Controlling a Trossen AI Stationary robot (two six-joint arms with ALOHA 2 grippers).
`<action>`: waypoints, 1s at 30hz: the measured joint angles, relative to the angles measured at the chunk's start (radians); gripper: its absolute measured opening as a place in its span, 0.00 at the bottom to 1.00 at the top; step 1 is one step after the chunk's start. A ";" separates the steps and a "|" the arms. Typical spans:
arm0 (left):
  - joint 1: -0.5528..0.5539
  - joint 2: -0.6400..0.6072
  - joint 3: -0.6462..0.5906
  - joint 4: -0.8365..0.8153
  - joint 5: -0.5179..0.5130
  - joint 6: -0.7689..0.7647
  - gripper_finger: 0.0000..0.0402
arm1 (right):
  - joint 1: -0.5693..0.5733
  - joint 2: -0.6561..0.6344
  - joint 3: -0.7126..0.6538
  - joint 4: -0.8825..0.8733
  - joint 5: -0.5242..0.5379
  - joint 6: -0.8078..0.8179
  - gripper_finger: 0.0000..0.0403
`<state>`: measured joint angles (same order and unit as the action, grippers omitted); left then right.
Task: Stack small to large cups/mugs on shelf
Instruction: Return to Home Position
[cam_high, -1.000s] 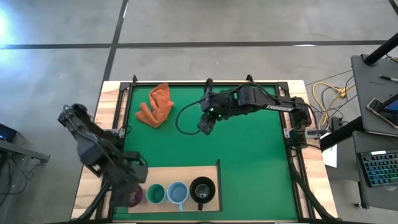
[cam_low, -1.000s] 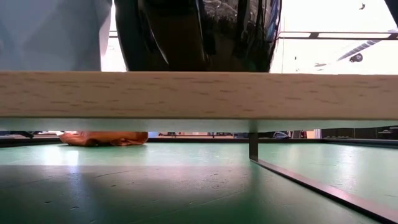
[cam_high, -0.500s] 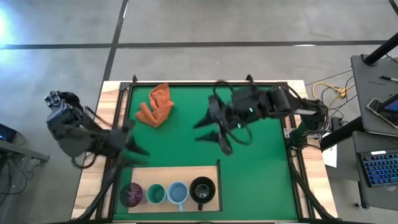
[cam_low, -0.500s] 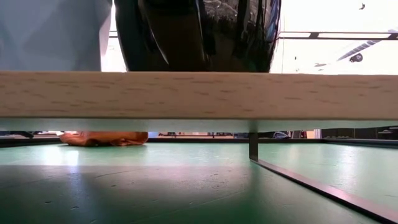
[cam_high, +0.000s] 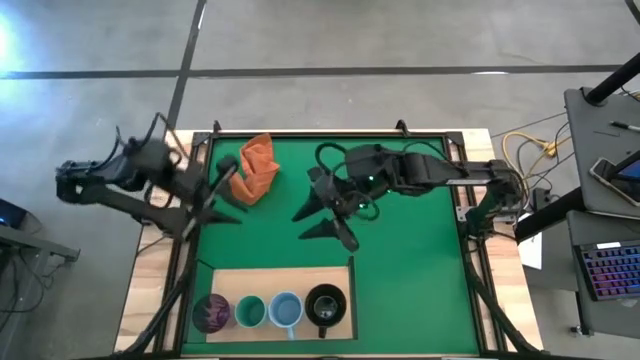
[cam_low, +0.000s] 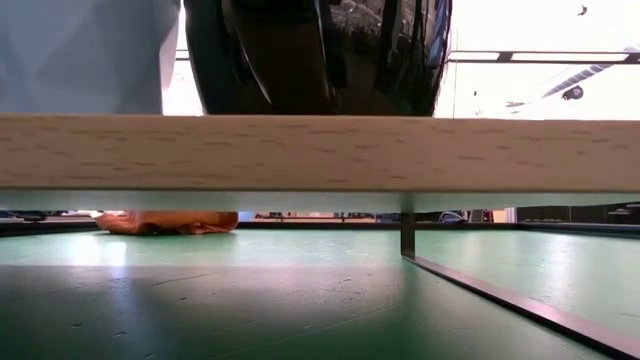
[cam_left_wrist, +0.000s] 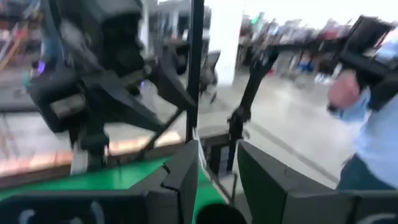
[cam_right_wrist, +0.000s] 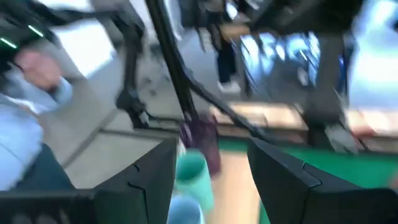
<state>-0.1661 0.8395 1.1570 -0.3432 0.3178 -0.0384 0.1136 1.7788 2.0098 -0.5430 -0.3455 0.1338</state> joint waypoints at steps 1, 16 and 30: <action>0.050 -0.012 -0.036 0.054 0.071 0.004 0.25 | -0.020 -0.009 -0.046 0.079 -0.033 0.001 0.48; 0.299 -0.053 -0.528 0.539 0.003 -0.273 0.25 | -0.279 -0.200 -0.697 0.901 -0.099 0.163 0.48; 0.309 -0.420 -0.735 0.423 -0.037 -0.359 0.25 | -0.292 -0.568 -1.144 0.915 0.170 0.224 0.48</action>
<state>0.1429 0.4193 0.4217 0.0798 0.2804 -0.3975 -0.1780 1.2112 0.8661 0.3721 -0.1752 0.3583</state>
